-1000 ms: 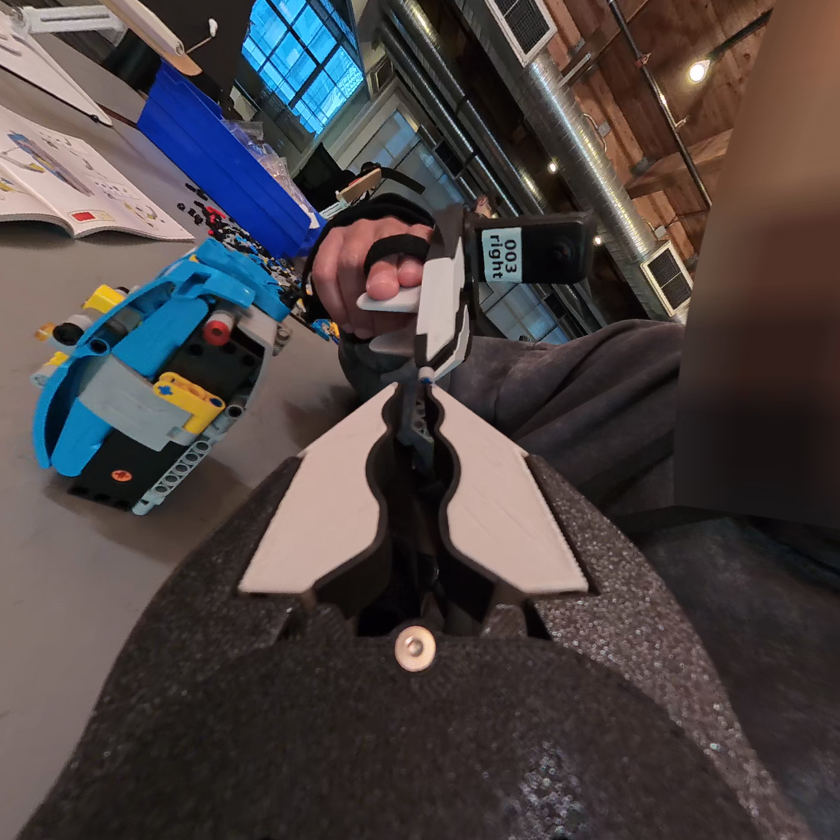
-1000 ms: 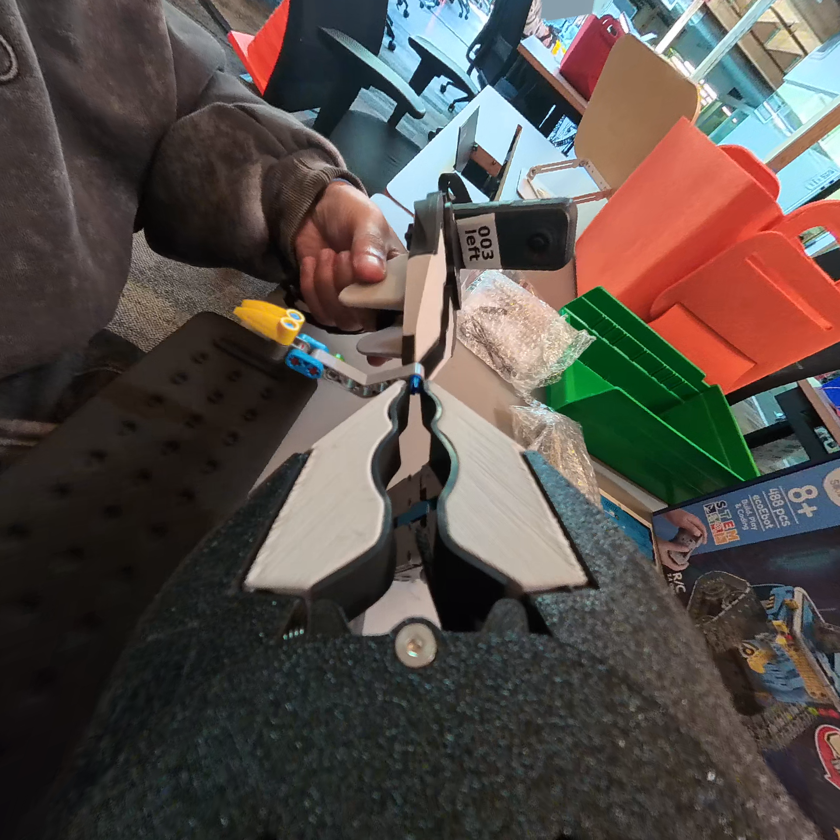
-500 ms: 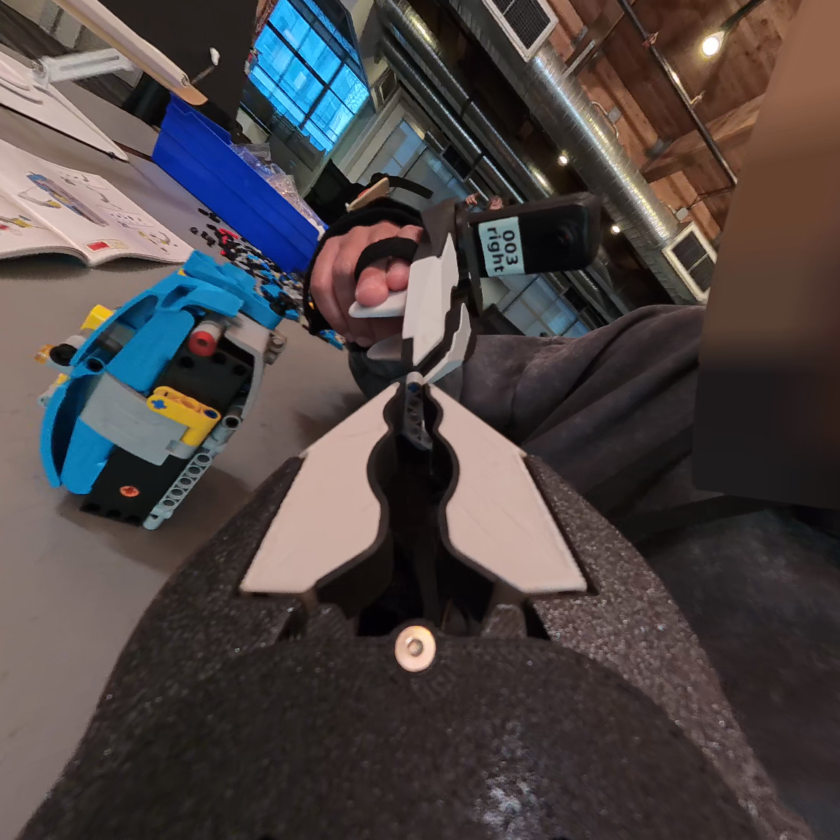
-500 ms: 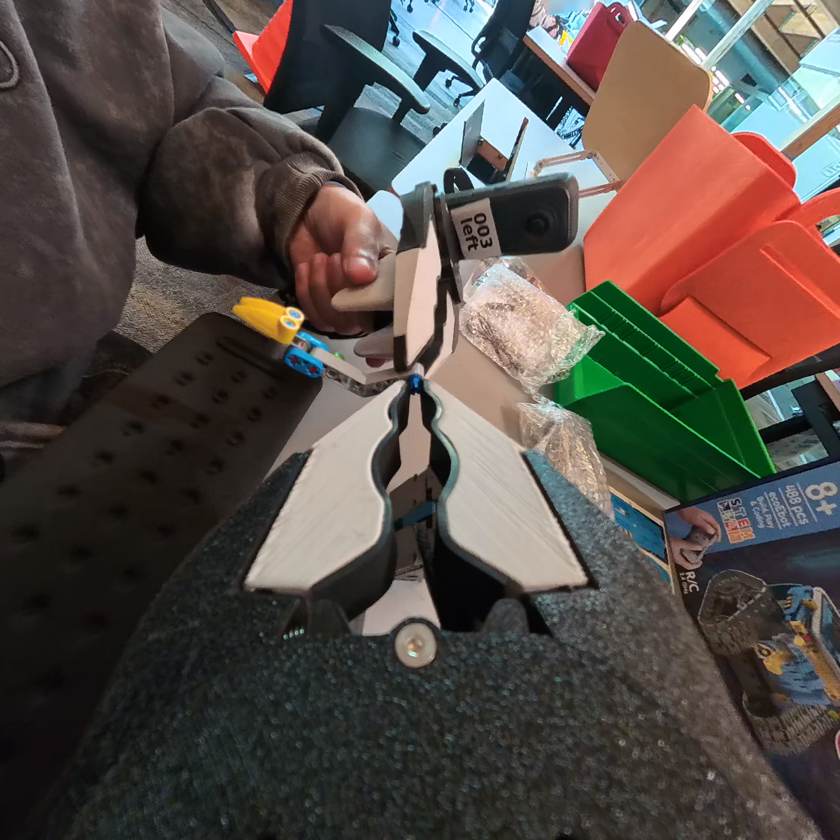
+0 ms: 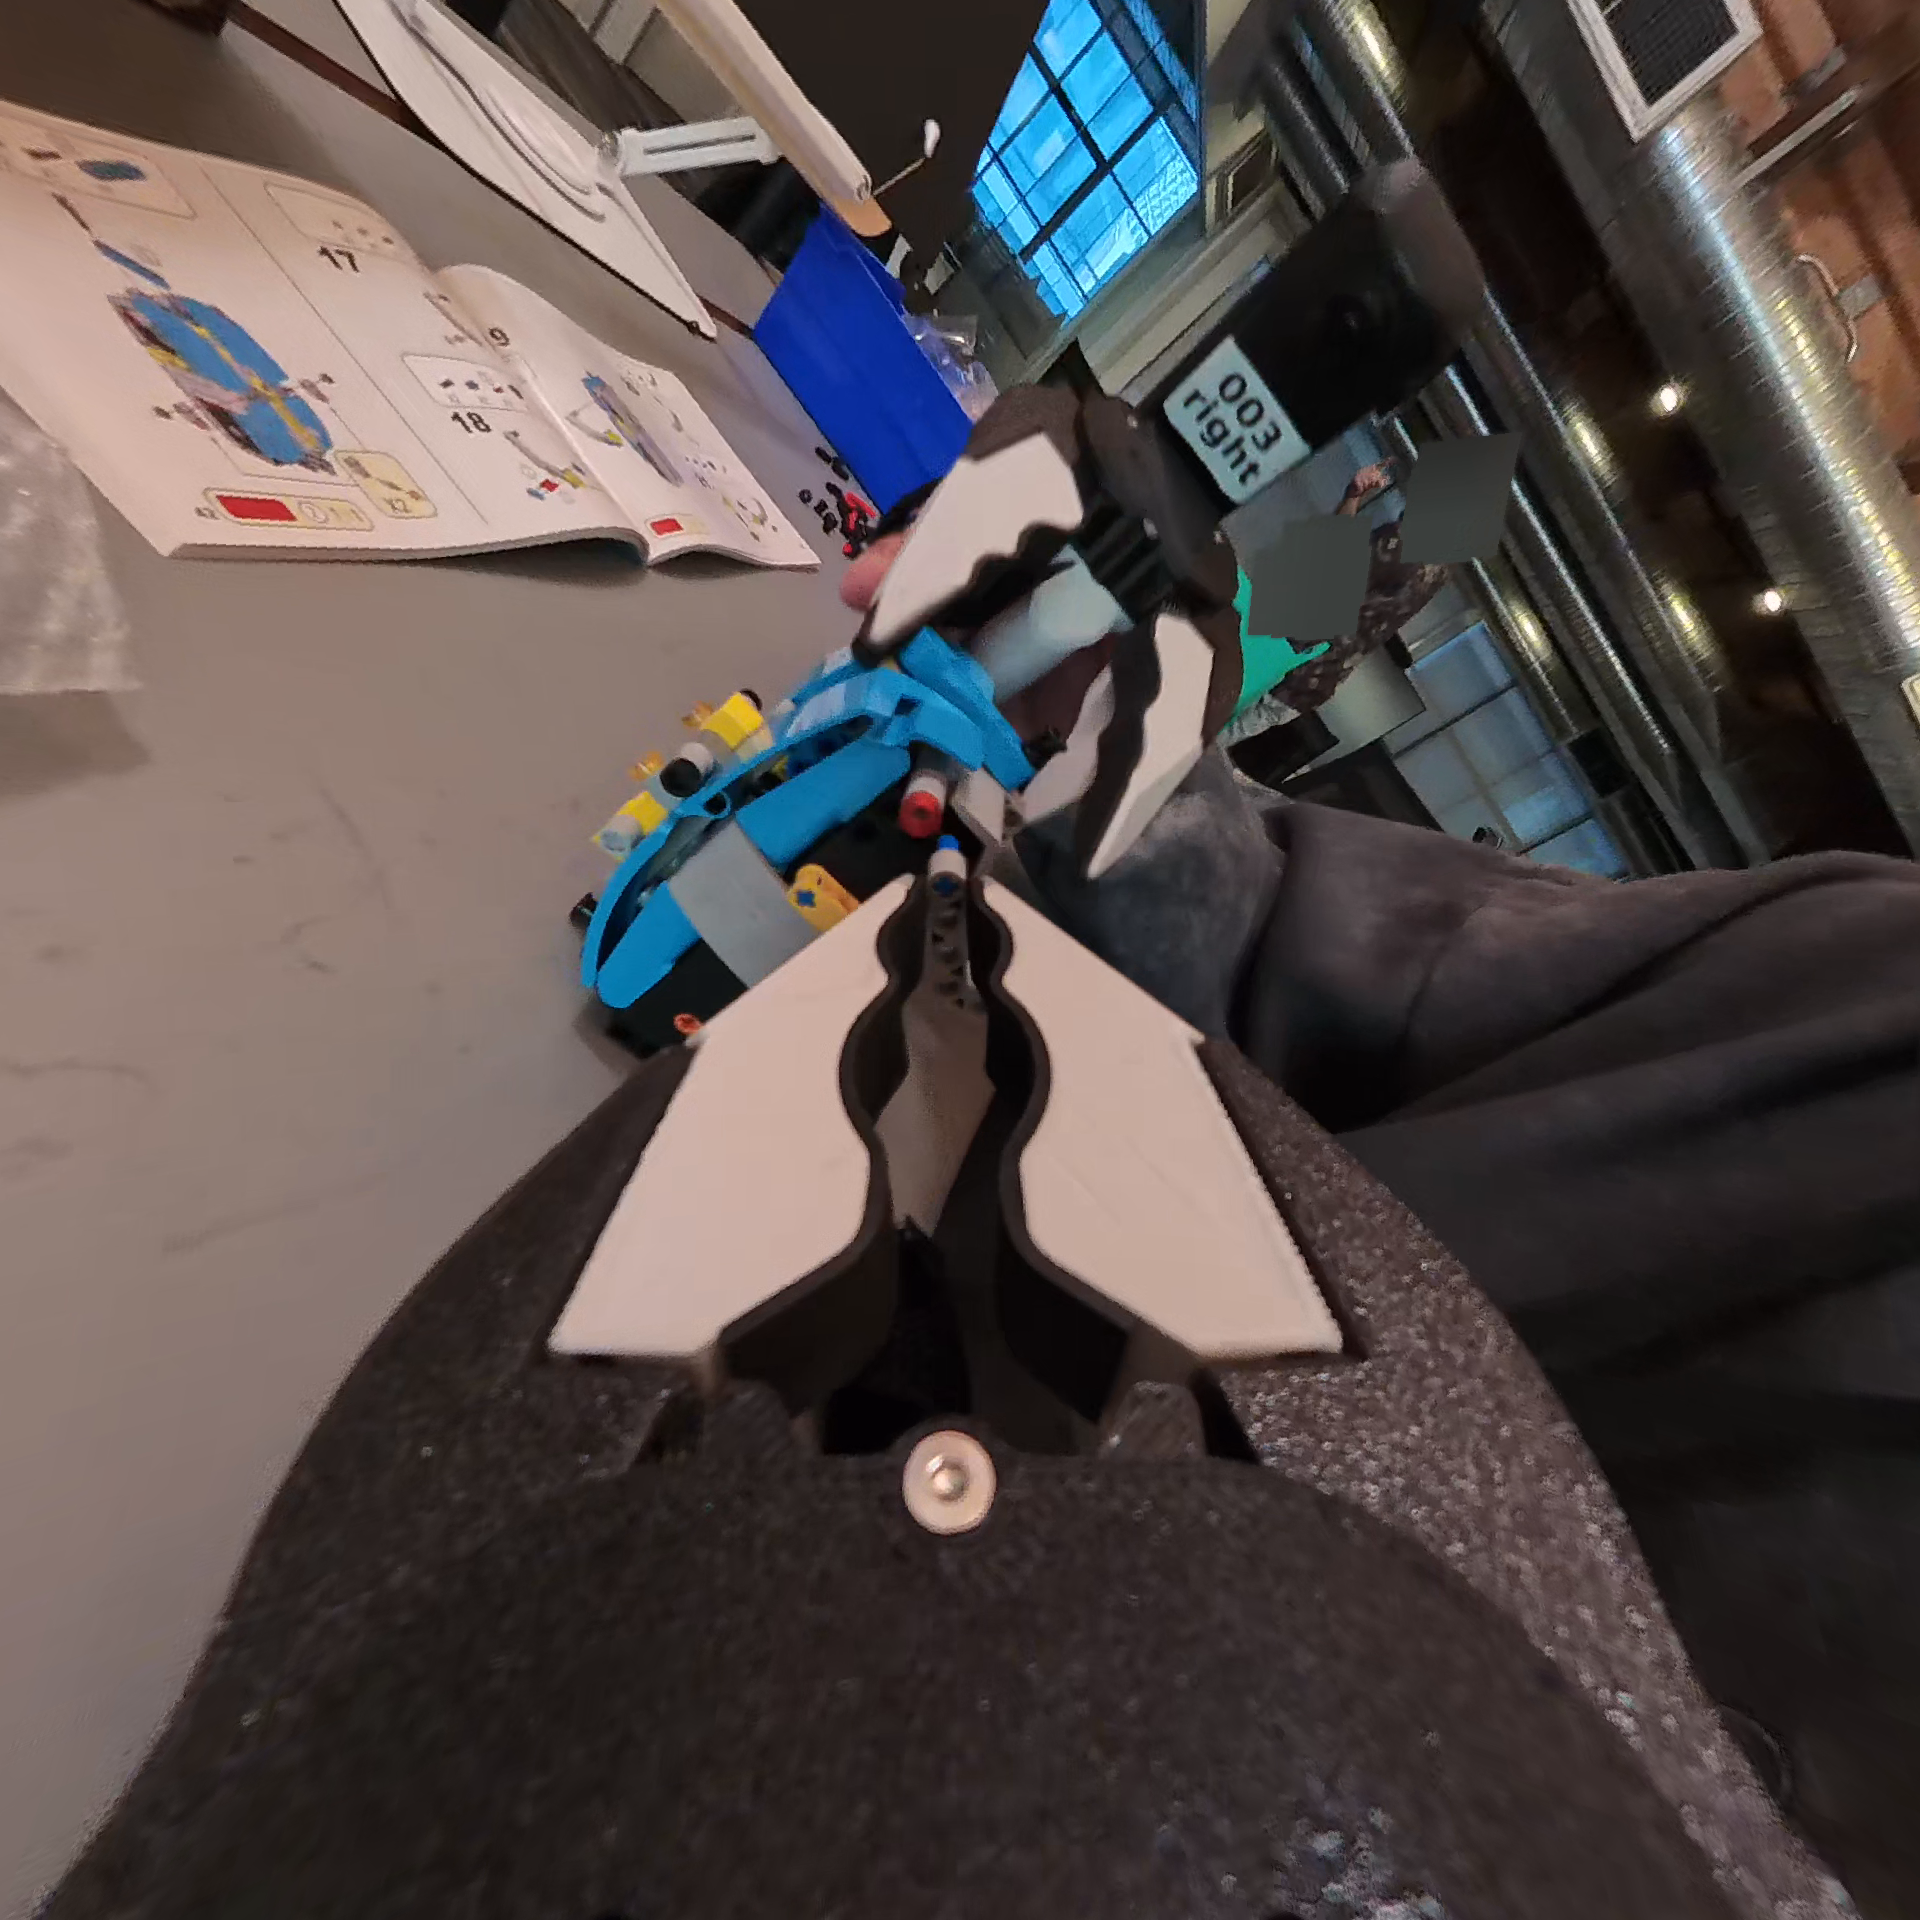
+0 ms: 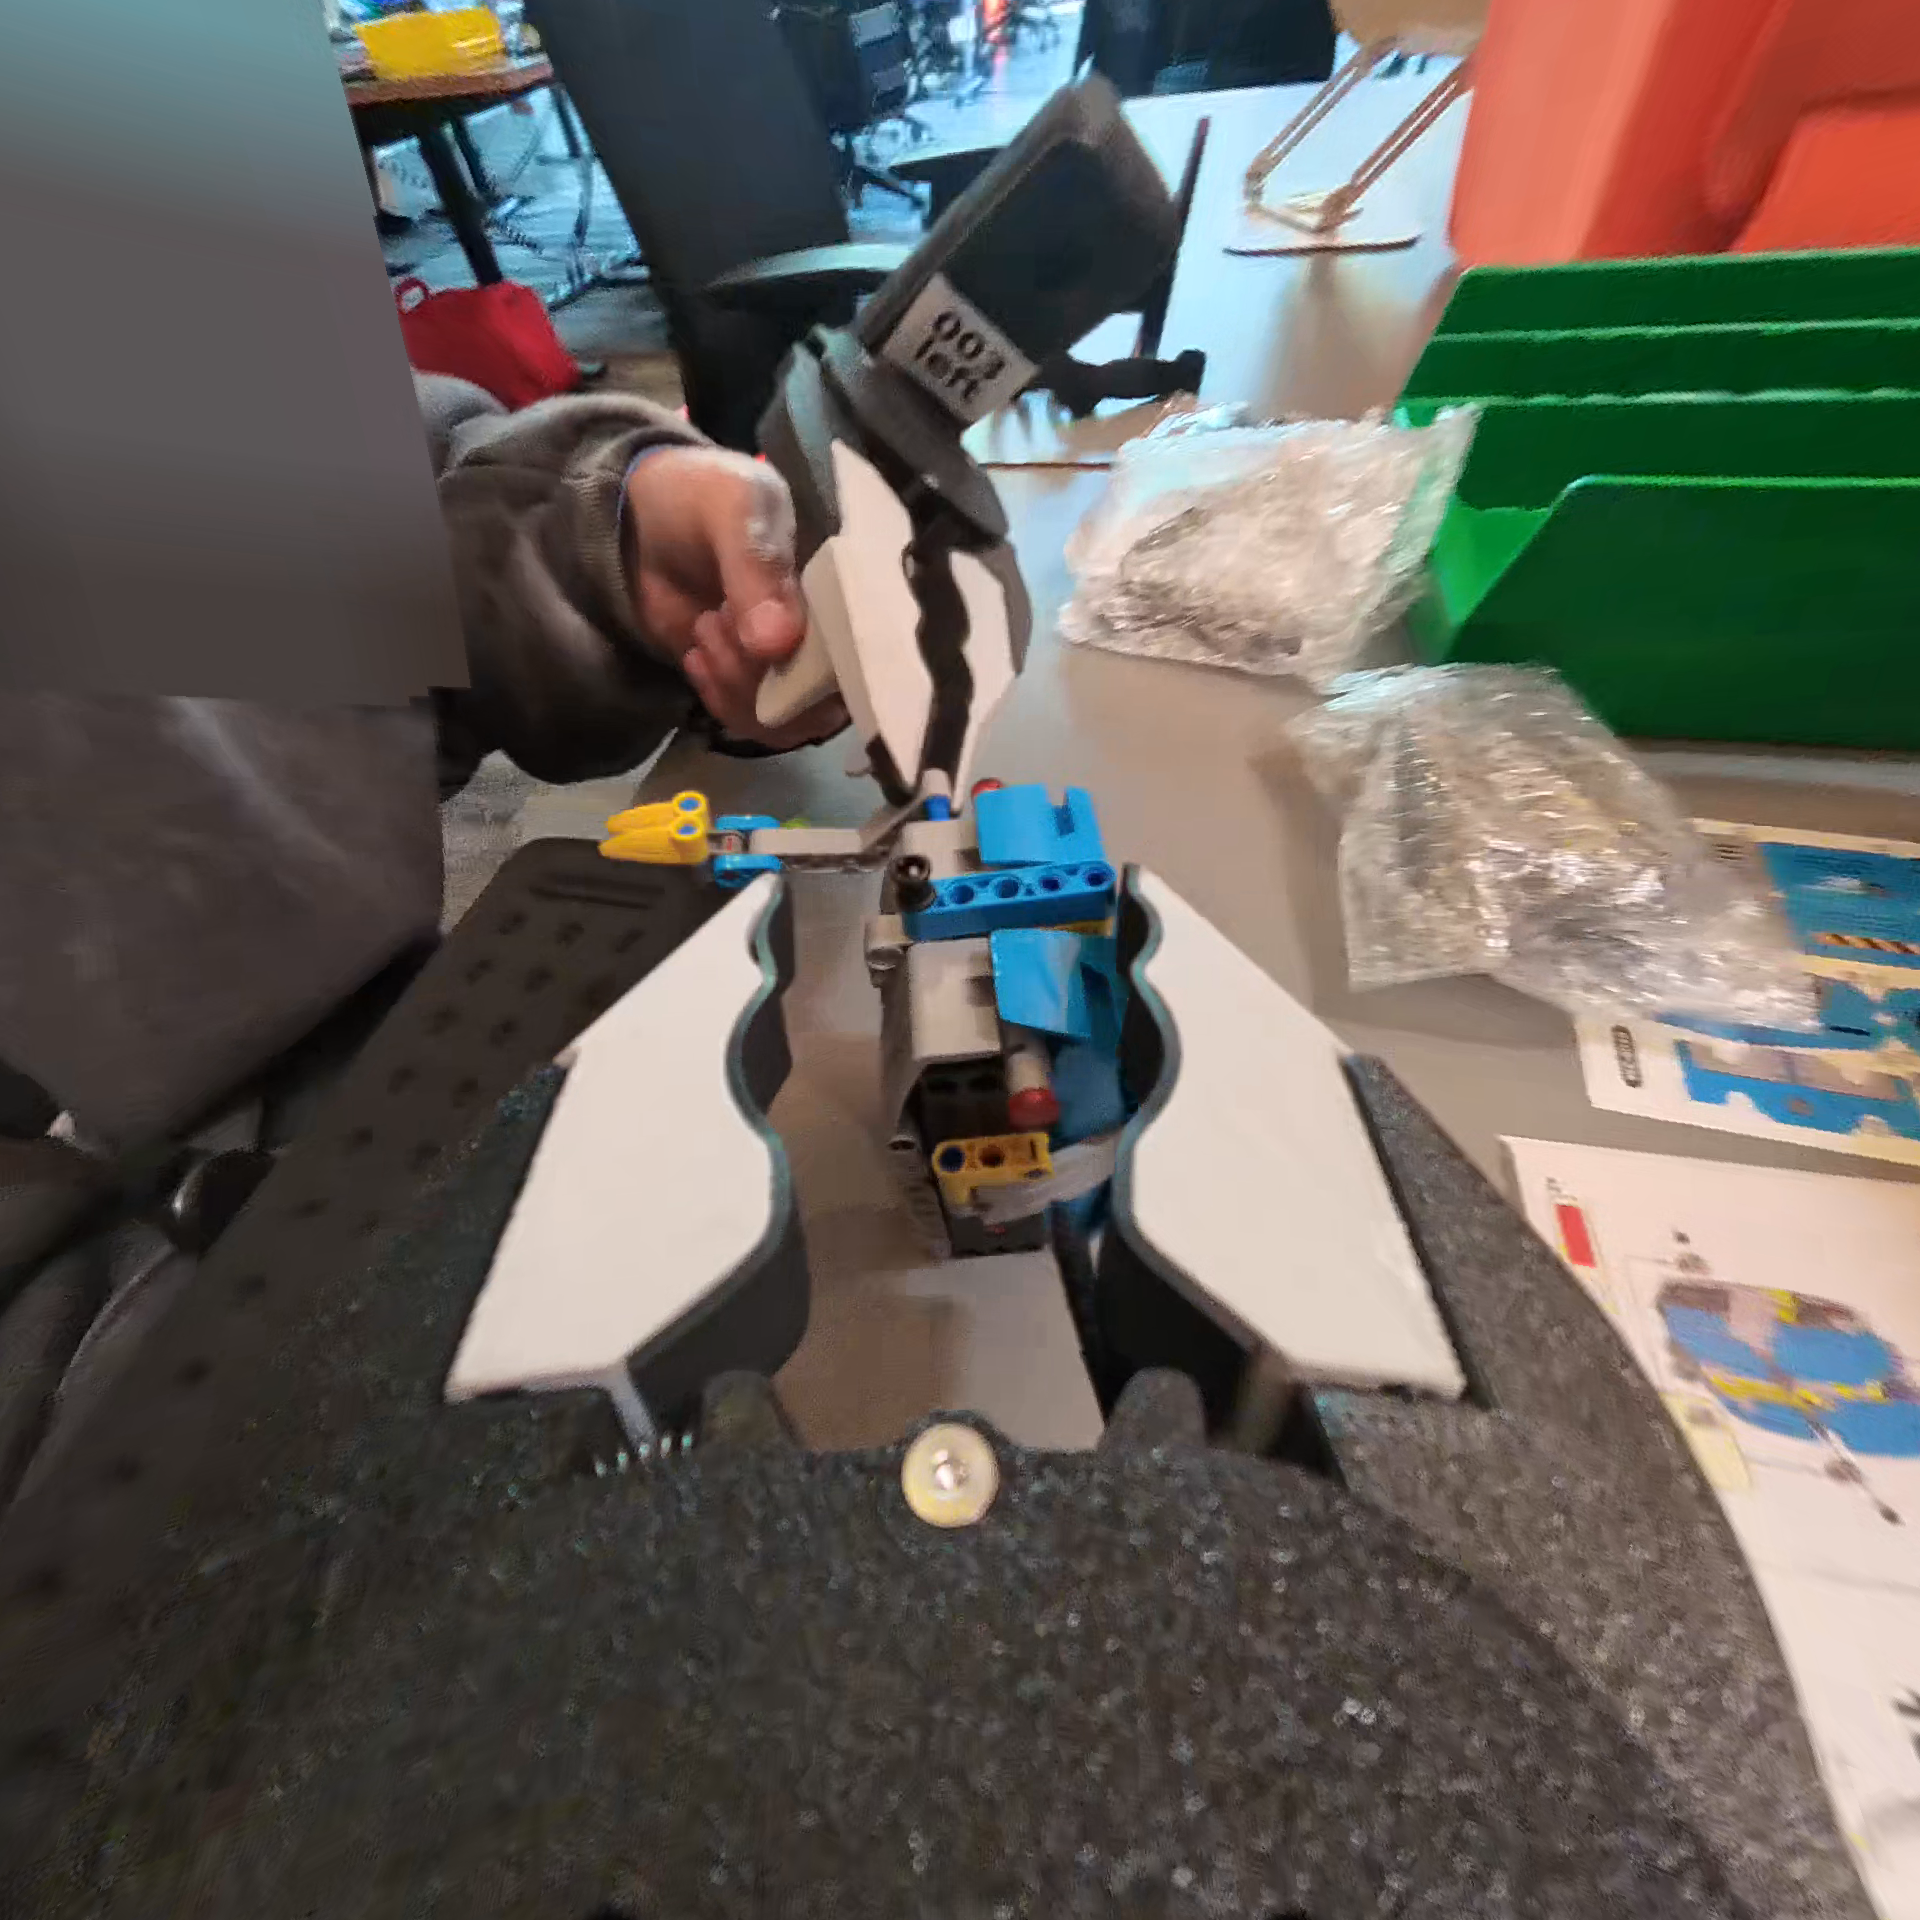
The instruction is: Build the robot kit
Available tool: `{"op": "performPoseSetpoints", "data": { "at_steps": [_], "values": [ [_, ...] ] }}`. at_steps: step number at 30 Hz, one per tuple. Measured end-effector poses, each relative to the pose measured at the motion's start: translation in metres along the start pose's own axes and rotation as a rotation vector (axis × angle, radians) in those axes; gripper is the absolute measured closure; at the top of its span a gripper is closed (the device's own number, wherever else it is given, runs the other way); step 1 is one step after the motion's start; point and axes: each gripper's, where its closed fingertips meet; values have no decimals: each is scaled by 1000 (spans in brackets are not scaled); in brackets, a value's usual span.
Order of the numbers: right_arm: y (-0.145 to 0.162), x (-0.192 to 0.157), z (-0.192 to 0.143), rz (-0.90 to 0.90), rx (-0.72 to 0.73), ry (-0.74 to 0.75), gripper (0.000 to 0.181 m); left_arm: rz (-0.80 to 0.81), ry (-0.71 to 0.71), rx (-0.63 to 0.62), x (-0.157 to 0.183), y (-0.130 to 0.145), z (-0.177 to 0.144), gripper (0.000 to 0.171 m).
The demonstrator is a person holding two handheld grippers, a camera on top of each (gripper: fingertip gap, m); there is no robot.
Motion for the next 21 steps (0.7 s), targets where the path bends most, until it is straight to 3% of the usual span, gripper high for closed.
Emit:
{"op": "performPoseSetpoints", "data": {
  "at_steps": [2,5,21],
  "values": [
    [4,1,9,-33,-24,16,116,-20,-3,9,-3,-2,3,165],
    [6,6,14,-90,-31,54,128,-1,-20,11,-7,-4,2,165],
    [6,5,14,-70,-33,27,128,78,7,-12,-12,-5,3,165]
  ]
}}
Point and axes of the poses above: each gripper's, where its closed fingertips meet, z out along the fingers, y out of its underside, x = y × z across the jaws, and after that the axes turned 12 degrees about y, right-handed
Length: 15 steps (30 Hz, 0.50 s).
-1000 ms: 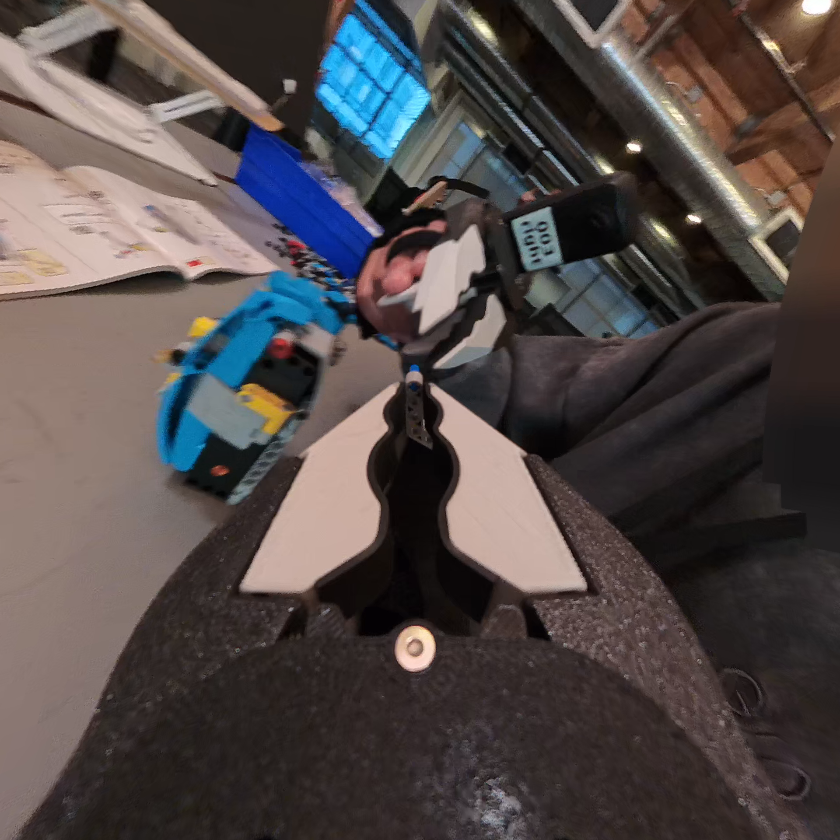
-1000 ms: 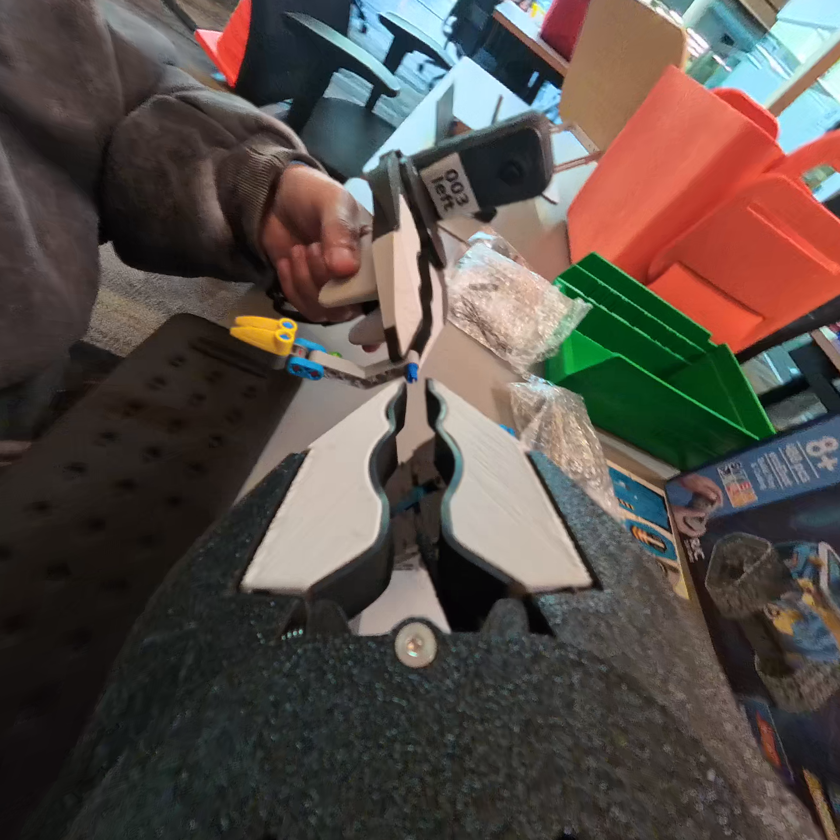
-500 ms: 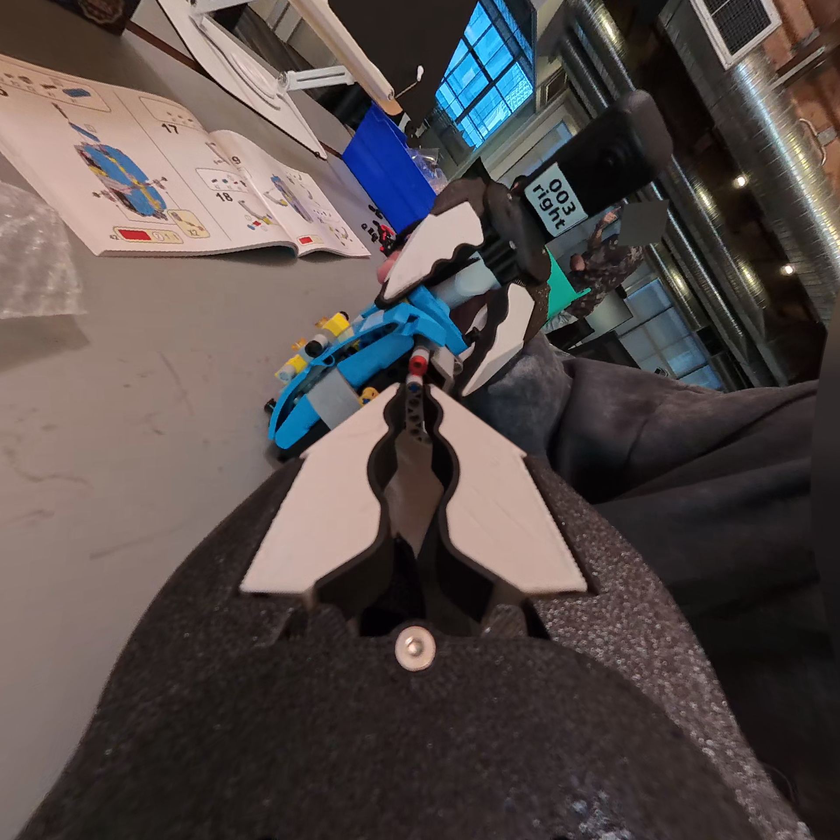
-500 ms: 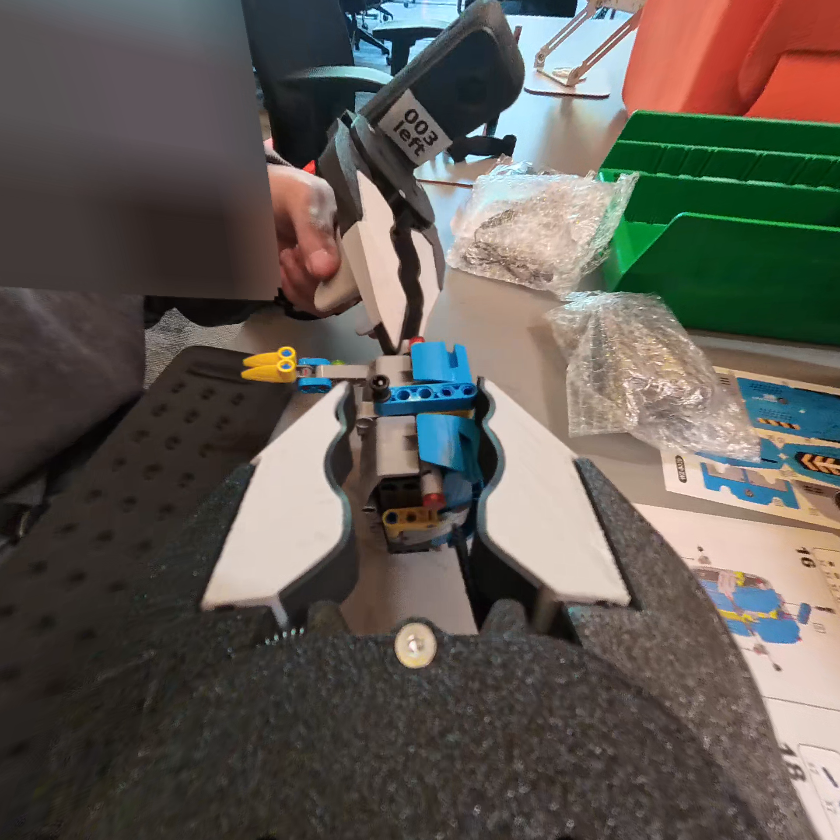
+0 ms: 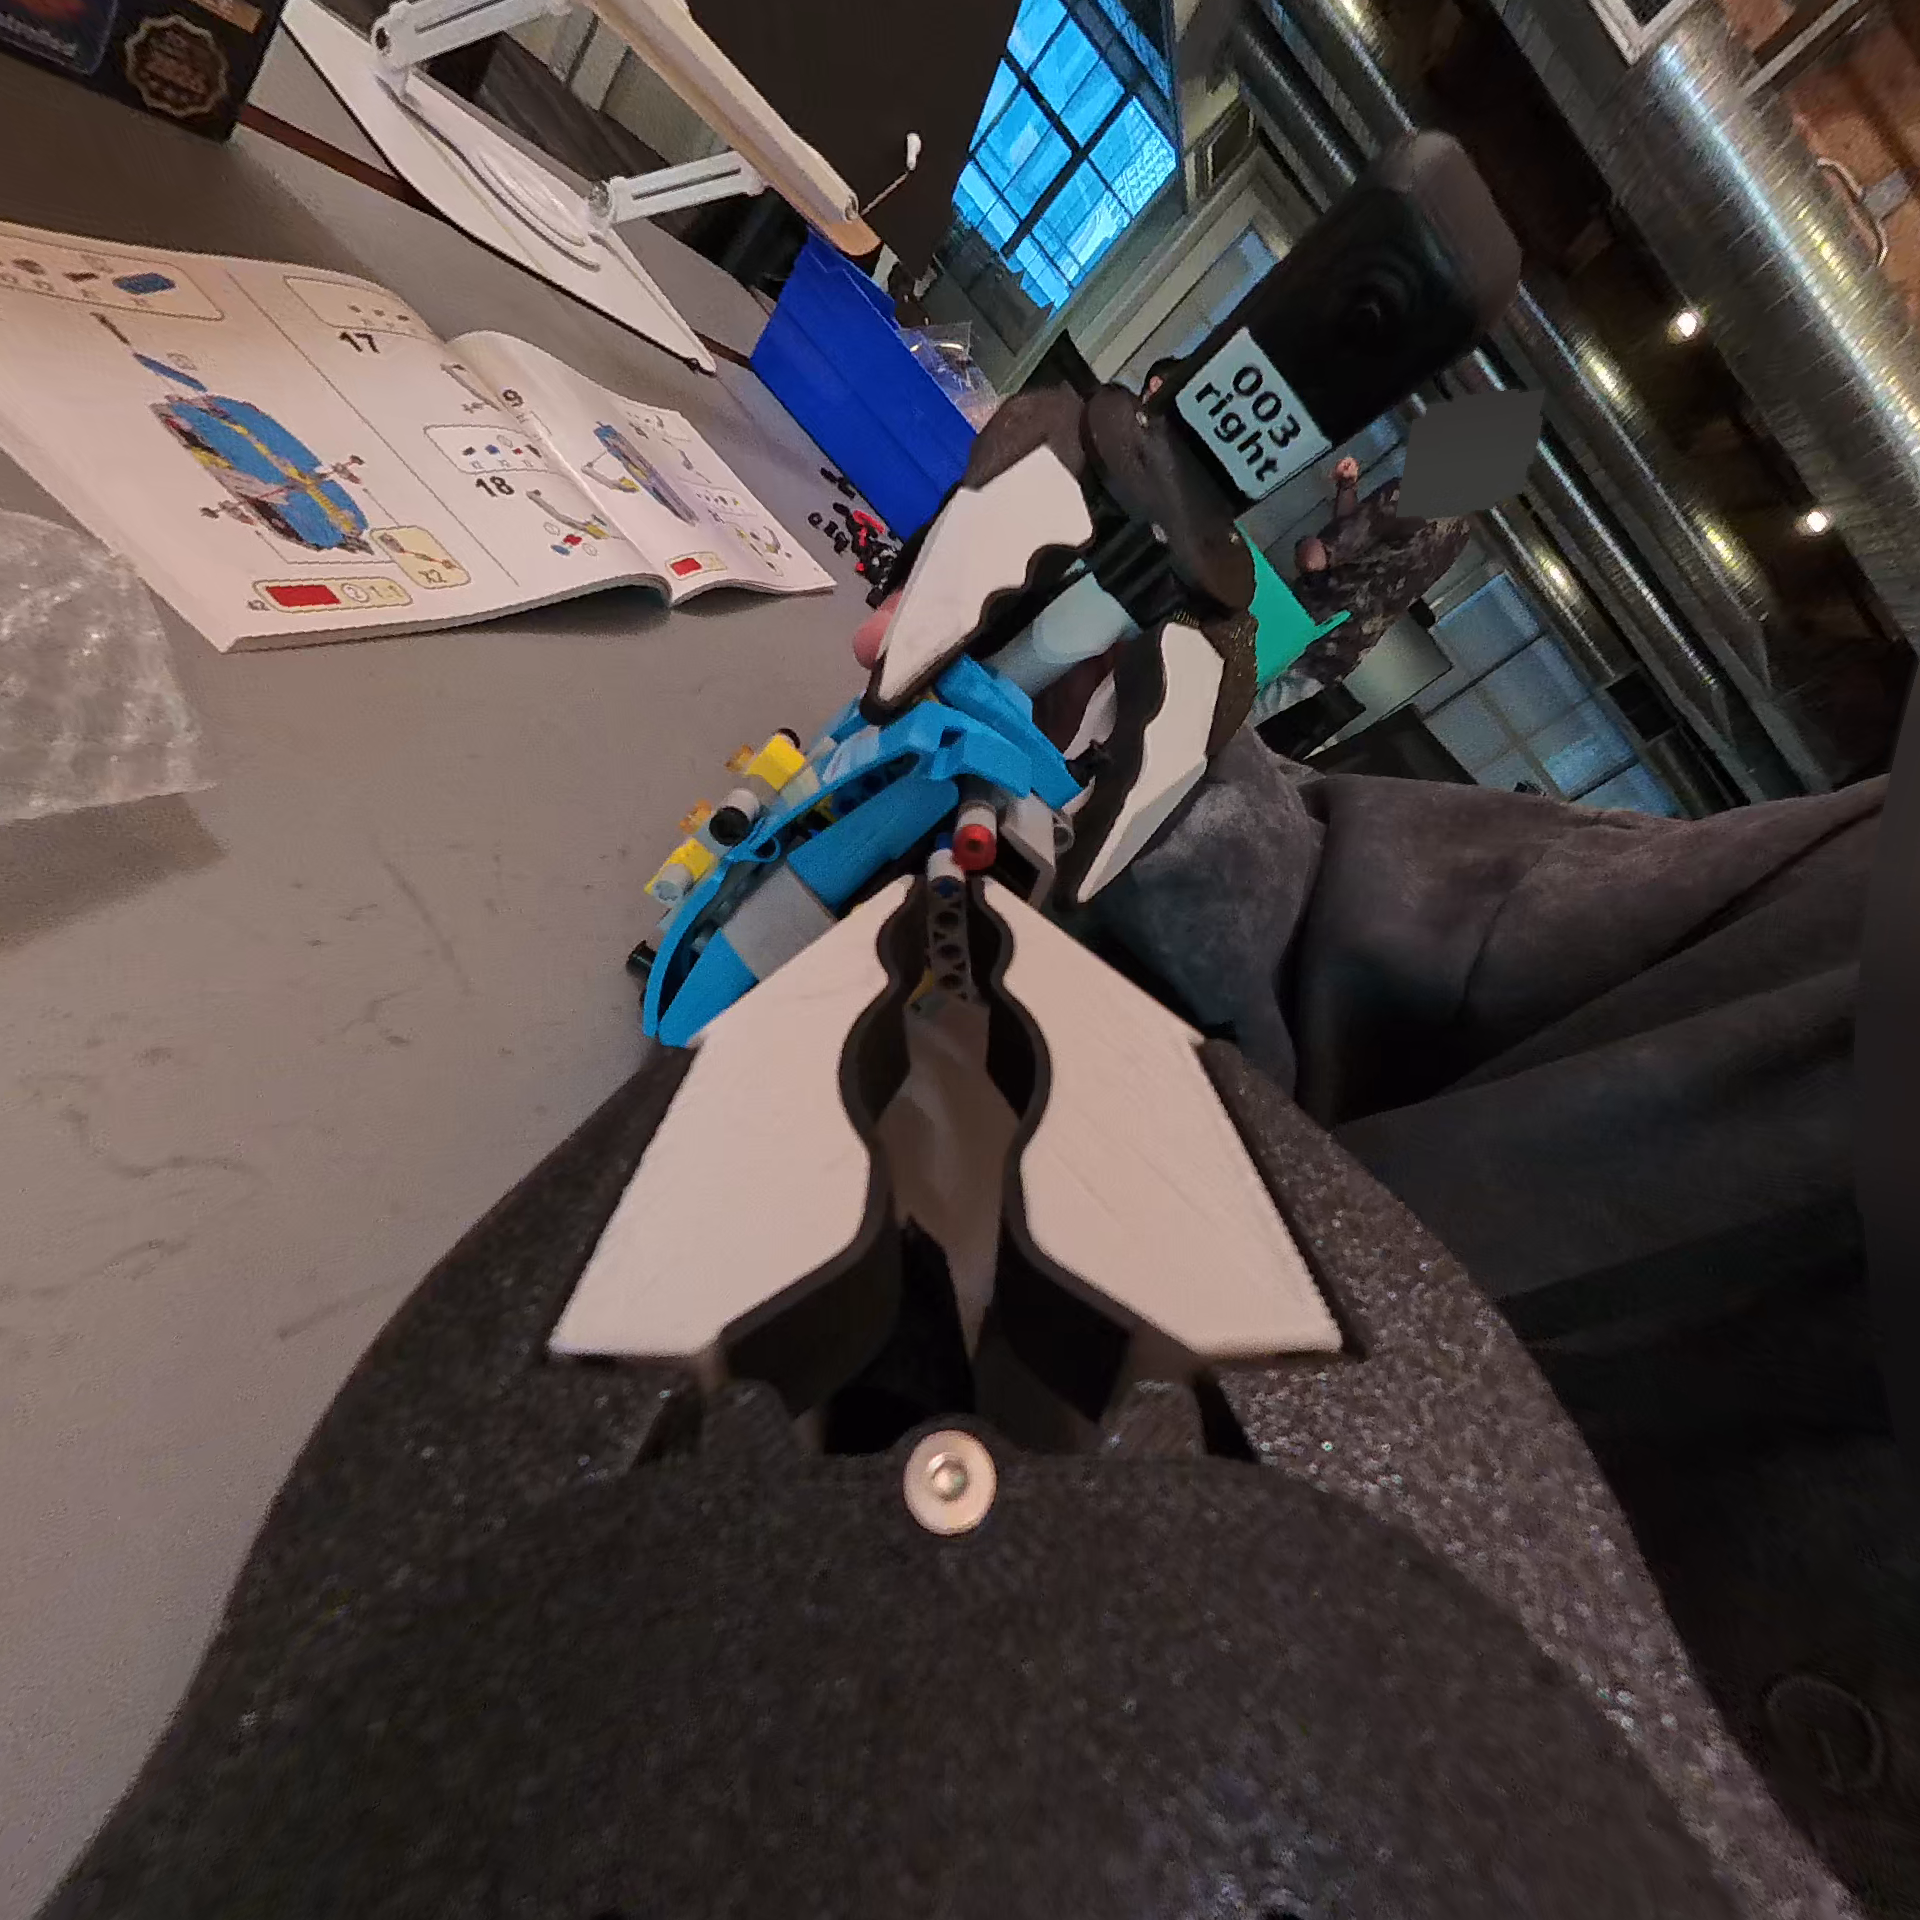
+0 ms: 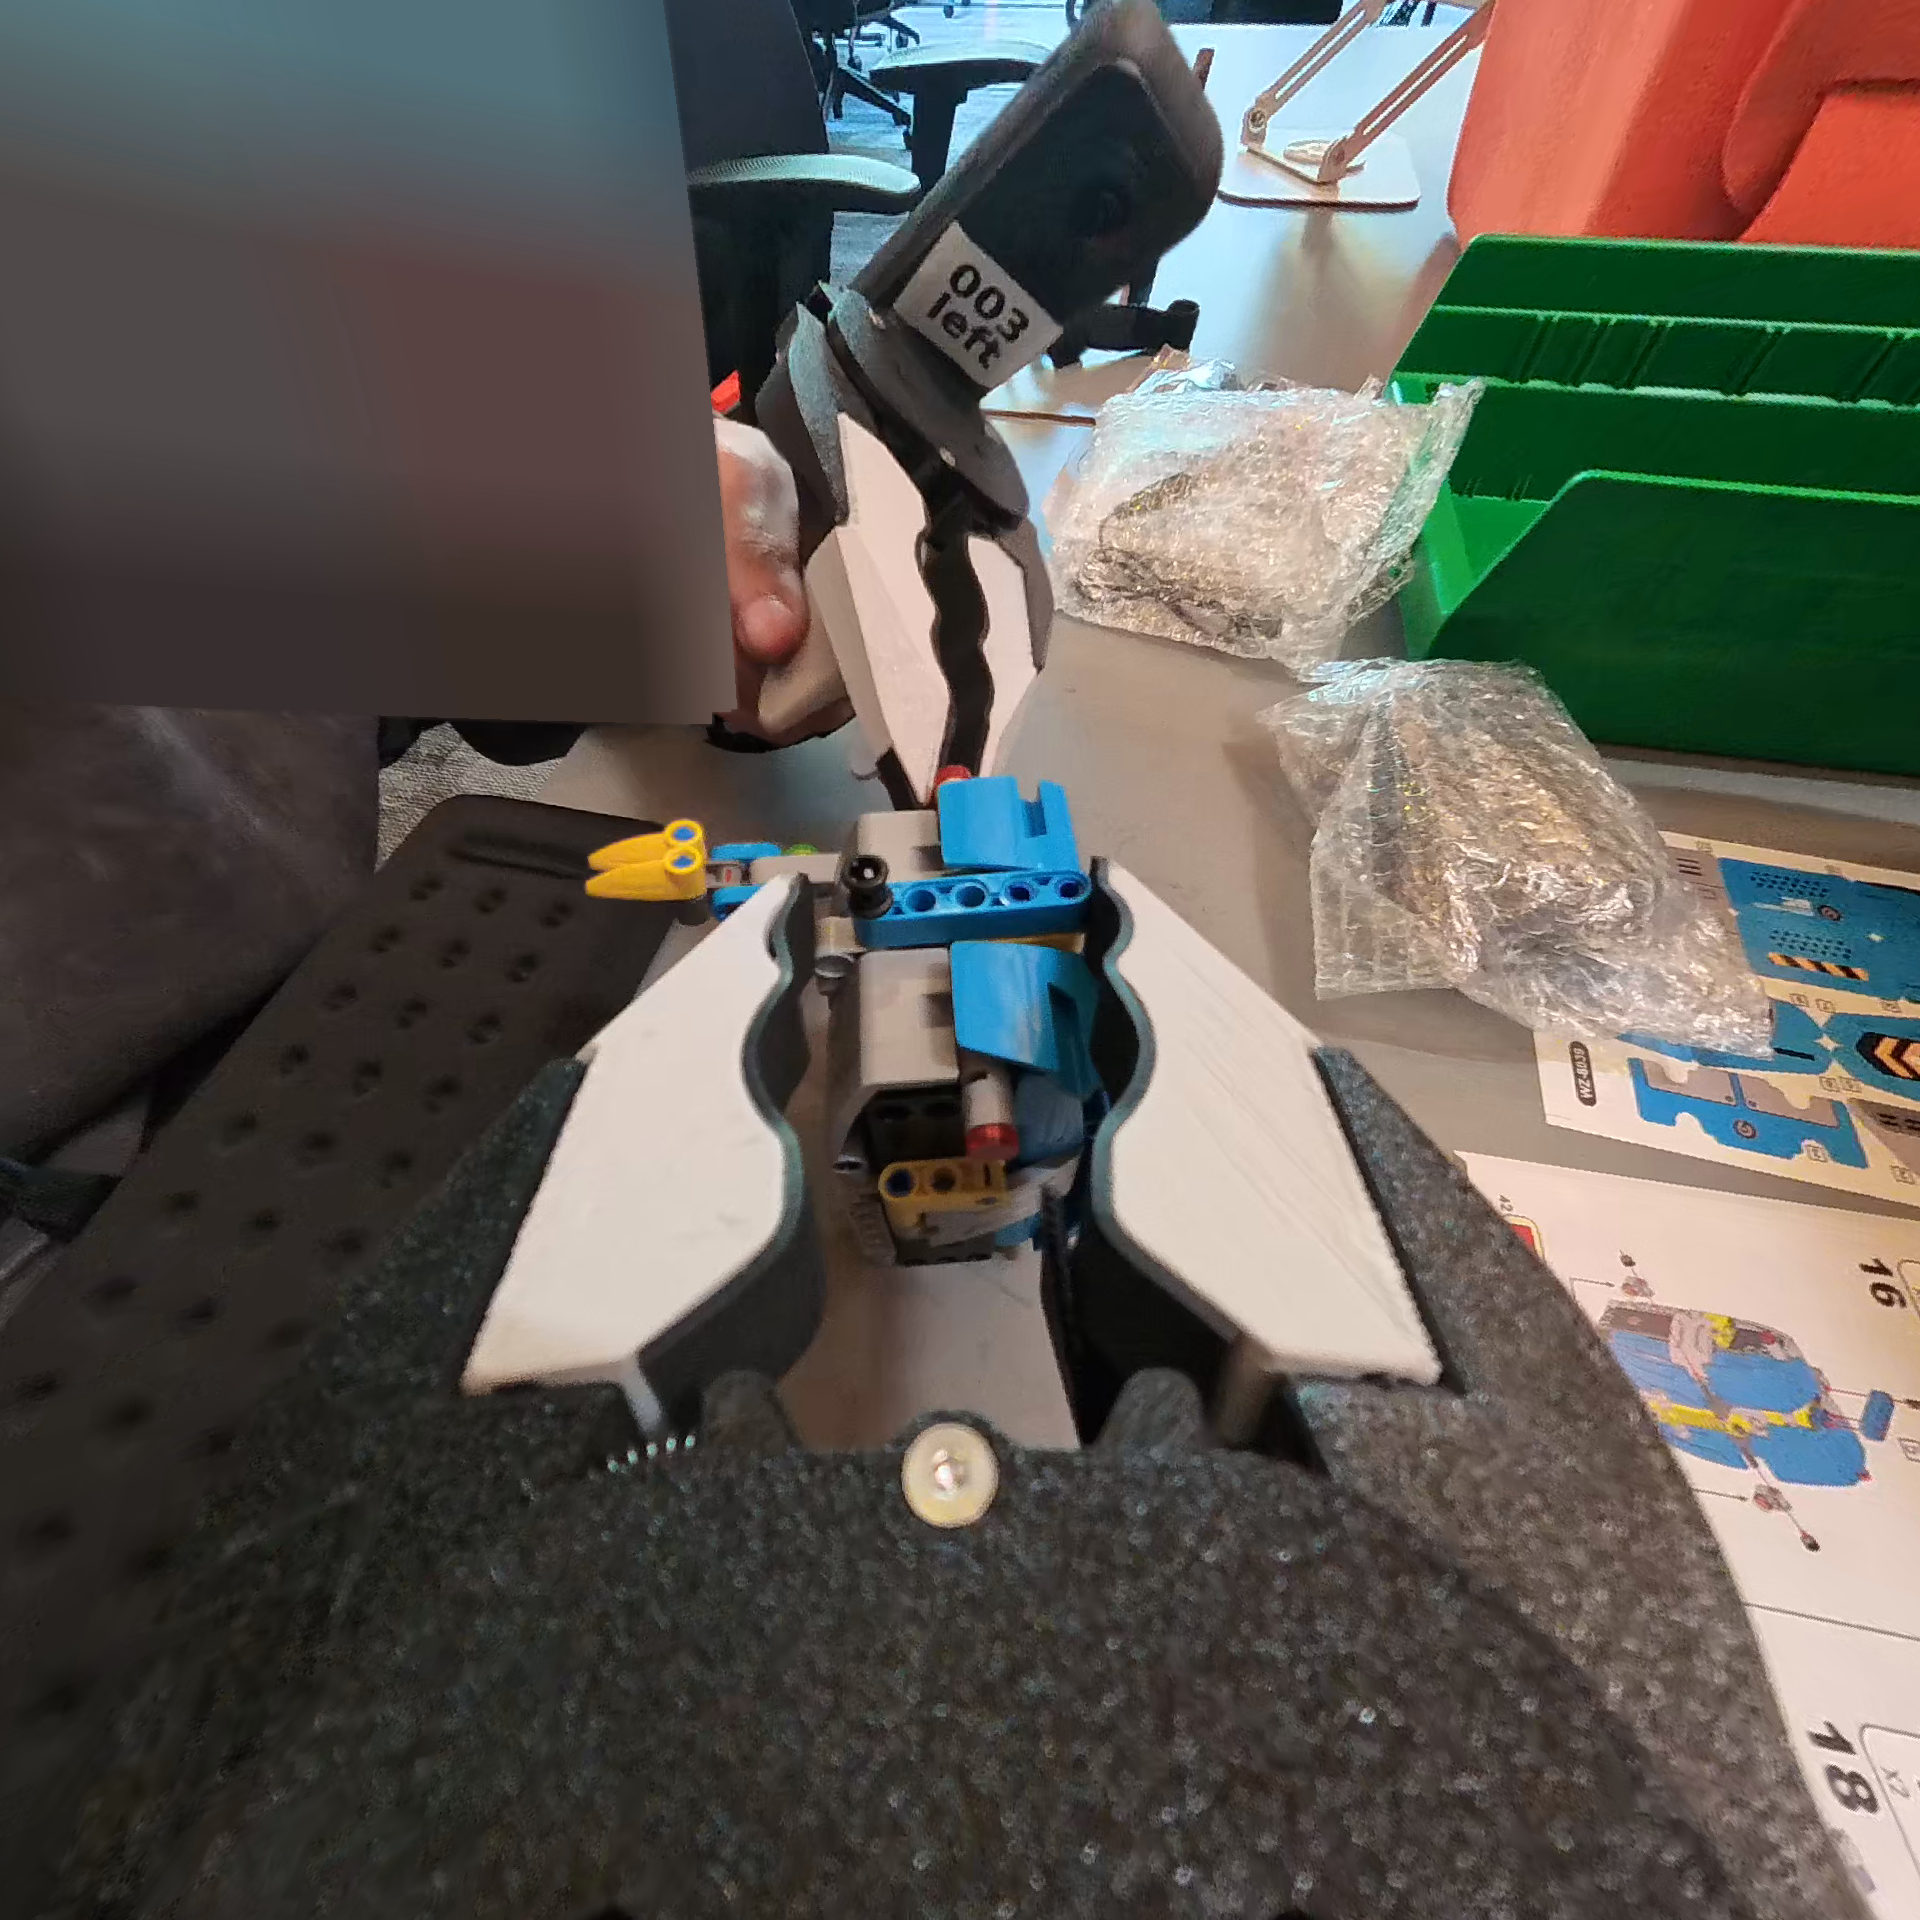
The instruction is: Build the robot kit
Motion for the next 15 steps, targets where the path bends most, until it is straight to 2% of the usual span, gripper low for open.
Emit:
{"op": "performPoseSetpoints", "data": {
  "at_steps": [15],
  "values": [
    [0,-2,1,-13,-11,-7,129,104,3,-338,-1,1,0,166]
  ]
}}
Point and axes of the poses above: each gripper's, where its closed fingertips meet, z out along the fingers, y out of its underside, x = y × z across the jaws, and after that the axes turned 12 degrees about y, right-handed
